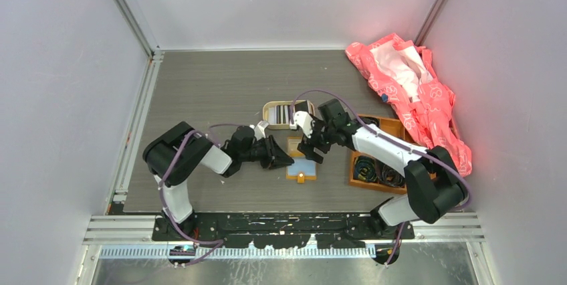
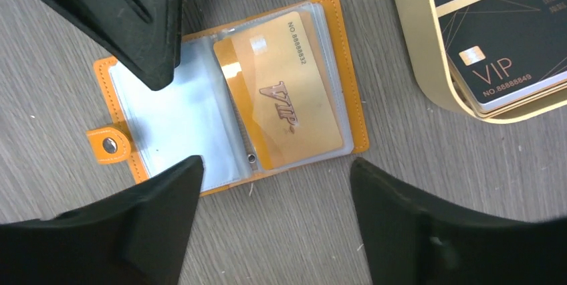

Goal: Put the credit cards into the card holder
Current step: Insert the credit card into the card holder.

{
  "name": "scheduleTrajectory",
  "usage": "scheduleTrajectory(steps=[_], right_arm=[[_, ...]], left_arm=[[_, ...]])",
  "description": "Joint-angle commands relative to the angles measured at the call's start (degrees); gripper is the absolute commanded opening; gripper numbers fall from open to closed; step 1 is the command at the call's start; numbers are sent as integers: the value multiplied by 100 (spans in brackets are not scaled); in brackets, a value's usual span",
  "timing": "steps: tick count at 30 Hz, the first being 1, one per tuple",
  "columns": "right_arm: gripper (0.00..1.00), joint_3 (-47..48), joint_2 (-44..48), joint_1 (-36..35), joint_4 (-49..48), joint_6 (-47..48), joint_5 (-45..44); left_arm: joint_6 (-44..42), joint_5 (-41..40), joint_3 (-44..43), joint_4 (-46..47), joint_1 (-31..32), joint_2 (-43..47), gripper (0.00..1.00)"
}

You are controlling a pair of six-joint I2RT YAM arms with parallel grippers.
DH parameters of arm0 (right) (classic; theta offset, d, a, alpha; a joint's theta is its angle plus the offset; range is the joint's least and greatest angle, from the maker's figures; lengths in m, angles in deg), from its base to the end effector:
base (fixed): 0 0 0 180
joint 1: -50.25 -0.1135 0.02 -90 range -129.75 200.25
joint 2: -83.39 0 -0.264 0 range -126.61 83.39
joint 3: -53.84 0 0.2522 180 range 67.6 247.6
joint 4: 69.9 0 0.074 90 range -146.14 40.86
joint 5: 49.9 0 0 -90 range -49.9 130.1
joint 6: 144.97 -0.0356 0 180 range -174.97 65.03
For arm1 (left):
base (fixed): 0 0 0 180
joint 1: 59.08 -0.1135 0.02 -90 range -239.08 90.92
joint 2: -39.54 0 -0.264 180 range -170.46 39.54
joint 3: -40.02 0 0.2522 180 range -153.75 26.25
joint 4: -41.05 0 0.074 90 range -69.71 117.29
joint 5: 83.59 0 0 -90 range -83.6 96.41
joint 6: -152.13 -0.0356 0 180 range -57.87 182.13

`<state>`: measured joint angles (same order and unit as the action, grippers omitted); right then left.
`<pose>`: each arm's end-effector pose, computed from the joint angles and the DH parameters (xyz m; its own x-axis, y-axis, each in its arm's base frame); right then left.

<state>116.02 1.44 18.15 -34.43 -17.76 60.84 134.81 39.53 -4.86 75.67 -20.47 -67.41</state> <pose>0.2318 0.1603 0.2014 -0.1503 -0.7619 -0.6300 -0.9529 0.2815 -0.1131 0.2279 -0.2069 0.0954 -0.9679 -0.2503 -0.0237 -0.0755 0.3794 -0.9222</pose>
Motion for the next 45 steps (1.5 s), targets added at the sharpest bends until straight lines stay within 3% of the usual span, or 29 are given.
scheduleTrajectory(steps=[1,3,14,19,22,26,33,40,45], right_arm=[[92,112,-42,115,-287,-229,566],[99,194,-195,116,-296,-179,483],[99,973,-1236,102,14,282,45],[100,1233,-1542,23,246,472,27],[100,1242,-1614,-118,308,583,-12],[100,1341,-1752,-196,367,617,-85],[99,1445,-1888,-293,434,591,-167],[74,1539,-1957,-267,476,112,-248],[61,1399,-1756,-220,498,-294,-403]], left_arm=[[-509,-210,211,-91,-9,657,23],[-778,-353,344,-274,-38,1000,23],[-2814,-1585,771,-3238,-321,4468,27],[-3280,-2121,998,-4122,-411,5803,71],[-3304,-2143,1206,-4248,-424,6307,84],[-3166,-1880,1405,-3972,-434,6450,85],[-2827,-1503,1599,-3355,-433,5952,81],[-2610,-1255,1658,-2934,-434,5560,78],[-2438,-1219,1775,-2715,-438,5499,75]])
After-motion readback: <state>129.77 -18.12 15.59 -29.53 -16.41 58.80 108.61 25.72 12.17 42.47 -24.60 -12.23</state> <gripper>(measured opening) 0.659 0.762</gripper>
